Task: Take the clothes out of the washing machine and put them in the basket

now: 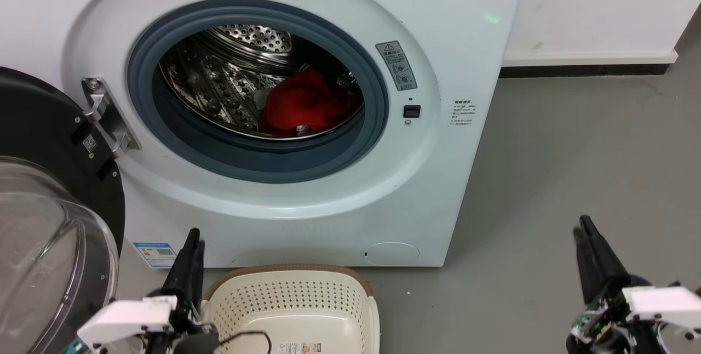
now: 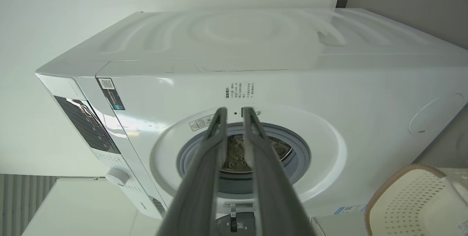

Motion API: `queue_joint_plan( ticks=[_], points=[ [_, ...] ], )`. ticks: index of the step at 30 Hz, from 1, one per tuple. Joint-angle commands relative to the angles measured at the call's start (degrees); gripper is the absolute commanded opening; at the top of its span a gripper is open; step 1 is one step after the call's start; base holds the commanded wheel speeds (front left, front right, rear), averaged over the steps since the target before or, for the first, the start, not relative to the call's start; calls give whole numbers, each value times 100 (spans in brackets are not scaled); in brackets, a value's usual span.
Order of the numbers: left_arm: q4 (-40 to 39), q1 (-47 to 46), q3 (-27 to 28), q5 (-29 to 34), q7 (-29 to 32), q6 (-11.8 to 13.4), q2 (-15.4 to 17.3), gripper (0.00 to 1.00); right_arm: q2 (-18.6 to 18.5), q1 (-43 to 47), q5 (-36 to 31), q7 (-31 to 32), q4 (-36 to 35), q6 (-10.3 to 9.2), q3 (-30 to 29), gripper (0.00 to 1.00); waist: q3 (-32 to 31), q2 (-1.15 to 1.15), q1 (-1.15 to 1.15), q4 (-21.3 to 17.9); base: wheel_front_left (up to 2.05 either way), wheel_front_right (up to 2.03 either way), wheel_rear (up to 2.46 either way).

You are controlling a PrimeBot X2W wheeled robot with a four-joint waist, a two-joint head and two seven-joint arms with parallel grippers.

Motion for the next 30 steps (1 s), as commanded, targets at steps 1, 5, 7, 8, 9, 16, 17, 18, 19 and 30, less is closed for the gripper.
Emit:
queue_joint_plan(
  ticks=[1, 5, 7, 8, 9, 16, 17, 18, 19, 30],
  points=[
    [39, 52, -9, 1, -6, 0, -4, 100, 3, 48, 0, -5, 43, 0, 5, 100, 0, 0, 0, 0, 0, 0, 0],
    [-27, 102, -14, 73, -118, 1, -7, 100, 3, 103, -35, -117, 8, 0, 48, 100, 2, 0, 0, 1, 0, 0, 0],
    [-69, 118, 10, 186, -178, 1, -7, 100, 3, 121, -134, -177, -20, 0, 52, 100, 3, 0, 0, 1, 0, 0, 0],
    [-92, 124, 26, 257, -206, 1, -7, 100, 3, 130, -199, -206, -37, 0, 54, 100, 3, 0, 0, 2, 0, 0, 0],
    [-118, 129, 41, 338, -235, 1, -7, 100, 3, 139, -289, -234, -55, 0, 53, 100, 4, 0, 0, 2, 0, 0, 0],
    [-377, 156, 87, 999, -400, 132, -6, 100, 2, 195, -1026, -399, -273, 0, 39, 100, 12, 0, 0, 2, 0, 0, 0],
    [-426, 166, 82, 1113, -426, 168, -6, 100, 2, 206, -1165, -426, -317, 0, 32, 100, 14, 0, 0, 1, 0, 0, 0],
    [-476, 179, 73, 1253, -452, 200, -5, 100, 2, 217, -1331, -451, -365, 0, 29, 100, 16, 0, 0, 1, 0, 0, 0],
    [-523, 190, 56, 1385, -478, 236, -5, 100, 2, 228, -1503, -478, -415, 0, 43, 100, 18, 0, 0, 1, 0, 0, 0],
    [-959, 322, -202, 2904, -744, 671, -4, 100, 1, 348, -3188, -743, -921, 0, 187, 100, 36, 0, 0, 0, 0, 0, 0]
  ],
)
